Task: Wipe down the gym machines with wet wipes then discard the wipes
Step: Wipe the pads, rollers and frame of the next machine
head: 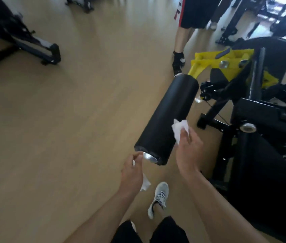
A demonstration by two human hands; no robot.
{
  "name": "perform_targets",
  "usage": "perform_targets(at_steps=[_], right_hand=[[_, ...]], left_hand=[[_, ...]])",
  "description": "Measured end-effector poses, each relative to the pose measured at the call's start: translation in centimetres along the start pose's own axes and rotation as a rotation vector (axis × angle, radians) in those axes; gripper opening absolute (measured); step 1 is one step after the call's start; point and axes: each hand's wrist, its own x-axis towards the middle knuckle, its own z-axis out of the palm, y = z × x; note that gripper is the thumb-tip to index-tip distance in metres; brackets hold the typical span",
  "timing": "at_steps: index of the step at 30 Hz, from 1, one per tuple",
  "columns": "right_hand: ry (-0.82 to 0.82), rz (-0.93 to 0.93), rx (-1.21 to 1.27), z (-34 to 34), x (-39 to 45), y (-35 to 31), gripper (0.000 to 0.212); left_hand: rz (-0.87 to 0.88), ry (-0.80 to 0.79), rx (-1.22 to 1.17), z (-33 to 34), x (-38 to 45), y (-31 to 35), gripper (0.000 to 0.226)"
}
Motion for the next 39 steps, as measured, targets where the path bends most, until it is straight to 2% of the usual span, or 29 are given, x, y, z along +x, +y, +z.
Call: perform_targets(at_steps=[1, 2, 5, 6, 8, 11, 13, 15, 17, 20, 23, 26, 28, 31, 33, 35, 37, 39], right_hand=[[-0.018, -0.210, -0.175, 0.5, 1.6, -0.2, 0.033], [-0.133, -0.383, -0.372, 1.3, 3.2, 0.0, 0.038], [-0.717, -0.627, -0.871, 3.2, 5.9, 3.6, 0.050], [-0.823, -0.746, -0.959, 3.4, 6.2, 5.2, 0.056], [-0.894, -0.985, -1.014, 3.2, 7.5, 7.7, 0.059], [-0.893, -1.173, -1.003, 5.1, 12.5, 7.4, 0.056], [-0.873, -1.215, -1.125, 6.0, 16.8, 6.8, 0.066], [-0.929, -1.239, -1.193, 6.2, 20.4, 5.9, 0.075], [-0.939, -1.261, -1.165, 6.5, 21.3, 4.6, 0.066], [-0.993, -1.286, -0.945, 6.9, 18.9, 4.8, 0.042], [-1.140, -1.356, -0.800, 6.4, 16.8, 6.4, 0.039], [-1.199, -1.448, -0.840, 6.1, 18.7, 5.6, 0.042], [-1.132, -1.360, -0.946, 6.3, 21.6, 4.8, 0.044], [-0.956, -1.086, -1.072, 6.8, 25.2, 3.3, 0.055], [-0.922, -1.059, -1.085, 7.2, 24.0, 3.0, 0.051], [-1.005, -1.160, -0.992, 6.7, 20.0, 3.6, 0.040], [-1.188, -1.298, -0.930, 5.5, 15.3, 5.0, 0.043], [-1.319, -1.394, -0.956, 5.5, 14.3, 4.9, 0.049]], left_hand=[[0.030, 0.029, 0.019, 0.4, 0.8, 0.3, 0.021], [0.041, 0.061, 0.031, 0.8, 1.5, 0.9, 0.025], [0.034, 0.149, 0.044, 2.4, 4.3, 1.6, 0.037], [0.005, 0.177, 0.060, 3.1, 5.2, 1.6, 0.040], [-0.076, 0.232, 0.074, 4.5, 6.8, 1.8, 0.043], [-0.186, 0.314, 0.065, 6.4, 8.2, 1.8, 0.048], [-0.261, 0.381, 0.016, 7.9, 9.8, 1.8, 0.047], [-0.275, 0.436, 0.048, 9.5, 10.2, 1.7, 0.043], [-0.224, 0.585, 0.076, 10.8, 10.5, 1.6, 0.037], [-0.138, 0.744, 0.029, 12.2, 10.3, 0.6, 0.029], [-0.152, 0.781, 0.010, 12.5, 10.6, -0.1, 0.024], [-0.131, 0.826, -0.083, 12.5, 10.5, 0.5, 0.032], [-0.123, 0.866, -0.138, 12.6, 10.2, 1.1, 0.034], [-0.109, 0.879, -0.172, 12.4, 9.8, 1.5, 0.035], [-0.135, 0.893, -0.194, 12.5, 10.0, 1.7, 0.035], [-0.157, 0.900, -0.229, 12.5, 10.1, 1.6, 0.035], [-0.170, 0.915, -0.268, 12.3, 10.3, 1.6, 0.036], [-0.179, 0.917, -0.285, 12.0, 10.5, 1.4, 0.036]])
